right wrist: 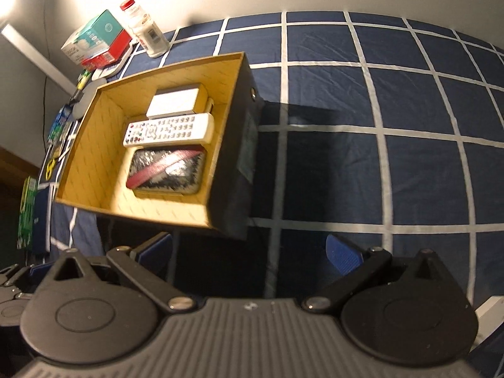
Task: Organize objects
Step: 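Lift both grippers out of the box toward the white flat plate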
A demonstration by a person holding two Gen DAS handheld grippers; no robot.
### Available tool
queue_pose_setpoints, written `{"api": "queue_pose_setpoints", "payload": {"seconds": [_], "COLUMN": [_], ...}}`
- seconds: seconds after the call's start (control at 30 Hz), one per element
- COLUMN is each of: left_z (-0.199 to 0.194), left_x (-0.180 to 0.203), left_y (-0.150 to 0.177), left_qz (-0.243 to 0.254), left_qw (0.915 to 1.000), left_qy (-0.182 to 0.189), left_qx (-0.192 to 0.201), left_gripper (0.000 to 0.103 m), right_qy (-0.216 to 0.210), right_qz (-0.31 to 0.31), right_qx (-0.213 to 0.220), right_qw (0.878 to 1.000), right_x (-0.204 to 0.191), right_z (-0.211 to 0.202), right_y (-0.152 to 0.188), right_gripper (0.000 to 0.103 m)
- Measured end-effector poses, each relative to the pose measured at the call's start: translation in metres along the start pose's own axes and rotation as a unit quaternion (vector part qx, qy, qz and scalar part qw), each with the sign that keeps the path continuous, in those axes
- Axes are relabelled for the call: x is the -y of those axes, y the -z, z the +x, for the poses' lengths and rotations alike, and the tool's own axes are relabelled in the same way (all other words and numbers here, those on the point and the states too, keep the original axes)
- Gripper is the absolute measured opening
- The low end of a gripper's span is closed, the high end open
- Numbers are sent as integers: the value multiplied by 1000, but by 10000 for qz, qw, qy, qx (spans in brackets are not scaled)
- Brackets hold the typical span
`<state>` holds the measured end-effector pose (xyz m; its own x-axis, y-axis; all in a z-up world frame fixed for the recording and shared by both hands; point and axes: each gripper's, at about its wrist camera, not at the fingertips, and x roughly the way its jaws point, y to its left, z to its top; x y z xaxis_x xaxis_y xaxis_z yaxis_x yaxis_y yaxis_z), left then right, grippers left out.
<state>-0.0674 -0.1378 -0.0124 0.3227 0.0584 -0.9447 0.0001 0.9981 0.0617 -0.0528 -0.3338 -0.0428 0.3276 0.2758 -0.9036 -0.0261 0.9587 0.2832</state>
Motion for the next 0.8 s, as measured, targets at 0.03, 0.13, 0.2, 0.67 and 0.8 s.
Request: {"api": "queue_pose_setpoints", "payload": {"seconds": [0.03,0.13,0.2,0.67,0.8], "left_z": [-1,-2,0,-3,-8], "left_x": [7,33,50,172,199], "left_y": [4,17,27,92,110], "left_qz": [-62,-237,-326,-782,-953], "left_qw": [10000,9997,9995,9968,9953], "left_qy": [6,-46,-35,-130,-183], "left_qx": [3,3,-31,-91,-67], "left_gripper": [103,103,103,103,103], "right_qy": [-33,-135,-184,-188,-180], "right_qz": [-52,-189,-265,-705,-807], "right_qx": [-23,-112,-173,-354,-463], "right_qw": [10000,9997,9993,9967,9955], "right_x": [8,33,53,176,206], "right_z": [-3,-10,-14,-44,-50], "right_y": [2,6,8,34,47], "right_gripper": [103,103,103,103,103]}}
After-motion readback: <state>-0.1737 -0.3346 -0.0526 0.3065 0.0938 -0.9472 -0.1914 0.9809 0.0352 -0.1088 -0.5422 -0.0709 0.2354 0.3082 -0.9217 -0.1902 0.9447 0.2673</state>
